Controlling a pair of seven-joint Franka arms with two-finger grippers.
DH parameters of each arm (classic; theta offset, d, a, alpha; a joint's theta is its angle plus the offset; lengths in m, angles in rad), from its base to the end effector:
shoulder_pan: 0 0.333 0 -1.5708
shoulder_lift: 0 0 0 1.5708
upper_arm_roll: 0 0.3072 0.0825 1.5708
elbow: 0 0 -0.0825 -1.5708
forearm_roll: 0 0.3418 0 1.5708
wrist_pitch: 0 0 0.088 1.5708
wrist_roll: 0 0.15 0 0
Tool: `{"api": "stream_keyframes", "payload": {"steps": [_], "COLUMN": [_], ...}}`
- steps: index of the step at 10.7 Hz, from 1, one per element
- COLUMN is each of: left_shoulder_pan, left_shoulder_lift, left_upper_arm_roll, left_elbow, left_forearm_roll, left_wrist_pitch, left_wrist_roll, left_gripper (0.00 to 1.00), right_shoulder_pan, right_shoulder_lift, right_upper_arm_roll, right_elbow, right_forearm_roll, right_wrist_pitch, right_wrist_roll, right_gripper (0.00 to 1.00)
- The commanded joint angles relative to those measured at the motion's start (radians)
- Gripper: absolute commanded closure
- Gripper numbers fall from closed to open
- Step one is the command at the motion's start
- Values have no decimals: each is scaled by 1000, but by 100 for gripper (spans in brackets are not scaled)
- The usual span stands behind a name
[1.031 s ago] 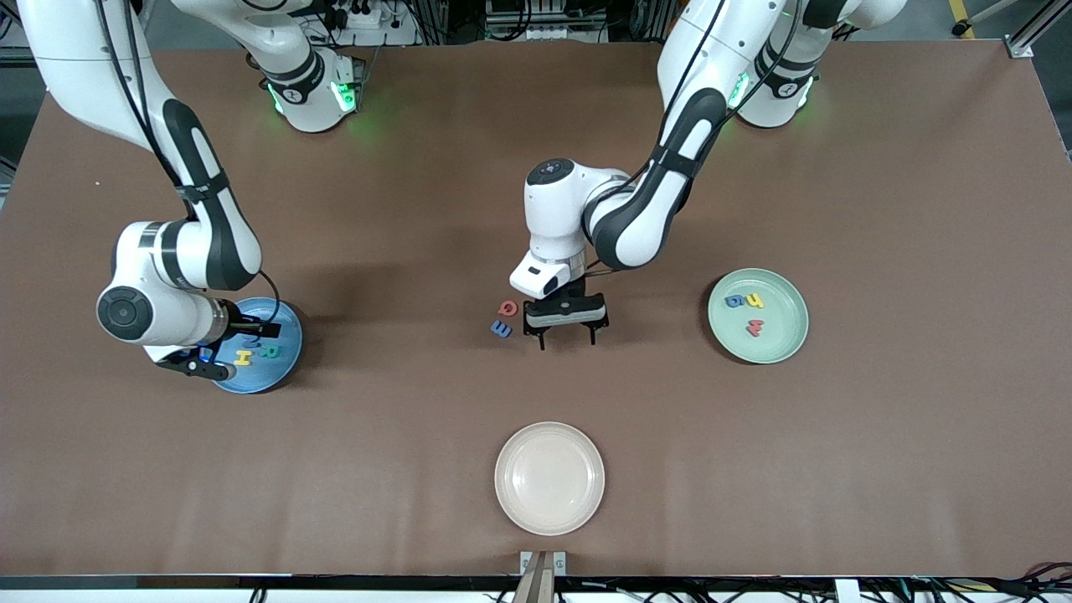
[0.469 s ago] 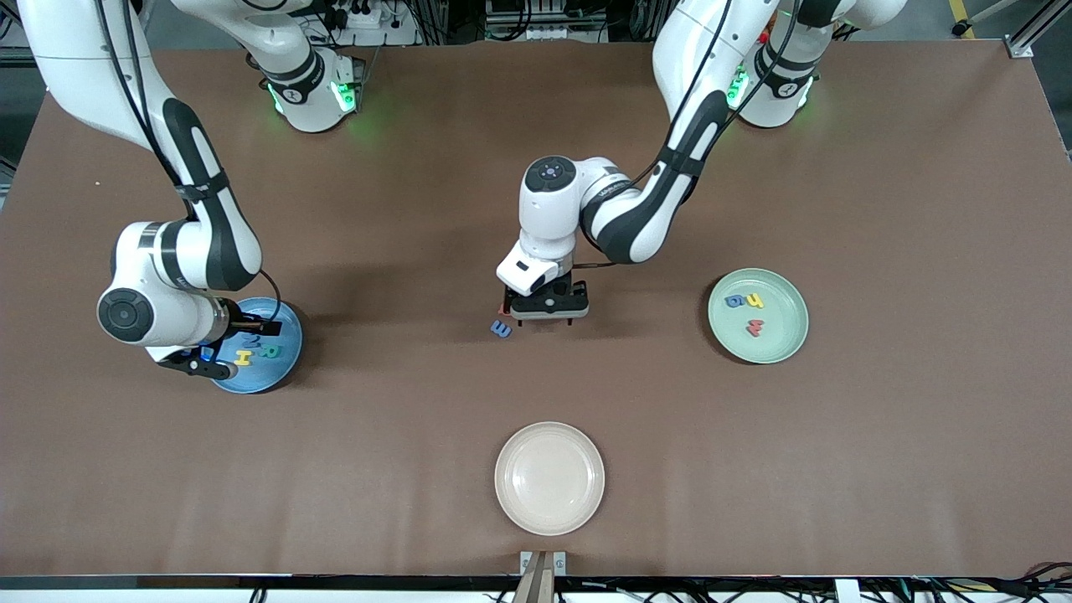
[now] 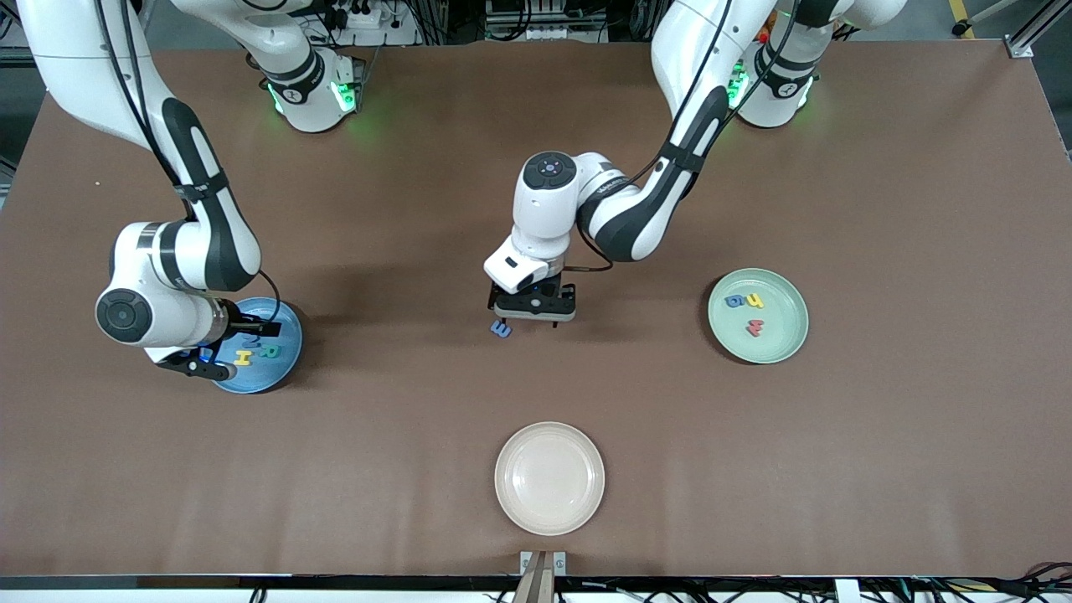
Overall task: Sort uppercase to blue plate, lowercase to green plate
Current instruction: 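Open the right gripper over the blue plate while the left gripper lowers to m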
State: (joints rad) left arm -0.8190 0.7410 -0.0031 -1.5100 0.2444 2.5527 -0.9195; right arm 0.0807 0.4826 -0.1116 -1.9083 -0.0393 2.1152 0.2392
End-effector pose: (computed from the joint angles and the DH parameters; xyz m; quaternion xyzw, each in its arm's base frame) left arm 0.4885 -0.5216 0.2363 0.9846 -0.0416 0.1582 0.0618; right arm 0.5531 -0.0199 0.2067 0.9827 -0.1183 -0.1311 0.0557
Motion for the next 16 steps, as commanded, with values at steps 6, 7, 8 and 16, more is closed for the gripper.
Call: {"api": "stream_keyframes", "payload": {"steps": [6,7,8,16], "left_shoulder_pan": [-60,-87,-104,-144], "left_shoulder_lift": [193,221,233,284], "left_upper_arm_roll": [93,116,129,152], "left_elbow": [155,181,185,212], "left_forearm_roll": [-20,-24,-22,-20], "left_wrist_pitch": [142,149,153,179], "left_wrist_roll": [183,165,154,134], "left_gripper": [0,0,0,0], "right_shoulder_pan": [2,2,2,2], "right_shoulder_lift": [-7,-7,-9,-10], "right_upper_arm_roll": [4,4,4,4], "right_elbow": [6,6,6,12], "right_forearm_roll": [-2,-2,-2,-2], "right_wrist_pitch": [-37,-37,-38,-47], "right_wrist_roll": [8,8,8,8], "right_gripper": [0,0,0,0]}}
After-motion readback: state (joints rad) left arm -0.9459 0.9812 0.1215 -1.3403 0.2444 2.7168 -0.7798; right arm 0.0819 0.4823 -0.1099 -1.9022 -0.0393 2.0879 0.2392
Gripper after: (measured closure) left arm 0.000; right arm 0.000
